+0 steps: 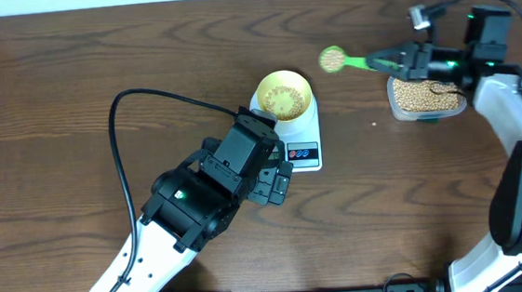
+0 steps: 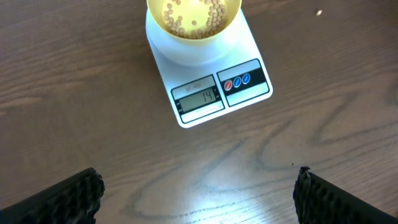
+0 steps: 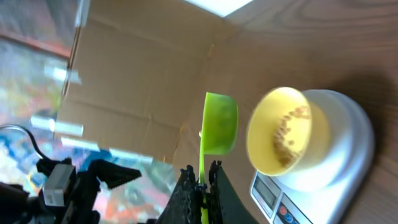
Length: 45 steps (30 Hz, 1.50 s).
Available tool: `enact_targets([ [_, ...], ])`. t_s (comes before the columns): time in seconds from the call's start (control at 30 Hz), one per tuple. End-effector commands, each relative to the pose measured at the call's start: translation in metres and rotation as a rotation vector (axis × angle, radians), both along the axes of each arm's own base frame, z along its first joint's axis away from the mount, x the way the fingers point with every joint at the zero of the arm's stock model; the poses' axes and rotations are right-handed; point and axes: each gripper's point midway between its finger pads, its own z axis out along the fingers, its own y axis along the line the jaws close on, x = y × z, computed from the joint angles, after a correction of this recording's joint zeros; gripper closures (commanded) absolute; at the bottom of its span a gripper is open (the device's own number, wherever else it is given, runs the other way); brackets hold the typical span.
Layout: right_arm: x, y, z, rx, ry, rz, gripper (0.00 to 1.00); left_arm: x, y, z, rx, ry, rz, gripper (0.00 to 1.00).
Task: Scoop item into bowl and weigh 50g on scale
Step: 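Lift the filled green scoop and carry it left over the yellow bowl, then tilt the scoop with the right gripper to pour beans into the bowl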
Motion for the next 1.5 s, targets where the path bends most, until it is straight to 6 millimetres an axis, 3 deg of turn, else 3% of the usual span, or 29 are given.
enact_targets([
  [0.0,-0.005,0.027,0.007,0.031,0.069,0.06,0.99,0.002,0.001,0.003,0.009,-0.013,-0.002,0.0],
  [0.2,-0.008,0.058,0.011,0.018,0.041,0.108,0.99,0.002,0.001,0.003,0.009,-0.013,-0.002,0.0],
  [0.83,-0.003,0.1,-0.005,-0.106,-0.088,0.08,0.99,0.002,0.001,0.003,0.009,-0.013,-0.002,0.0],
  [1.47,0.001,0.089,-0.044,-0.285,-0.083,0.008,0.98,0.002,0.001,0.003,0.009,-0.013,-0.002,0.0],
])
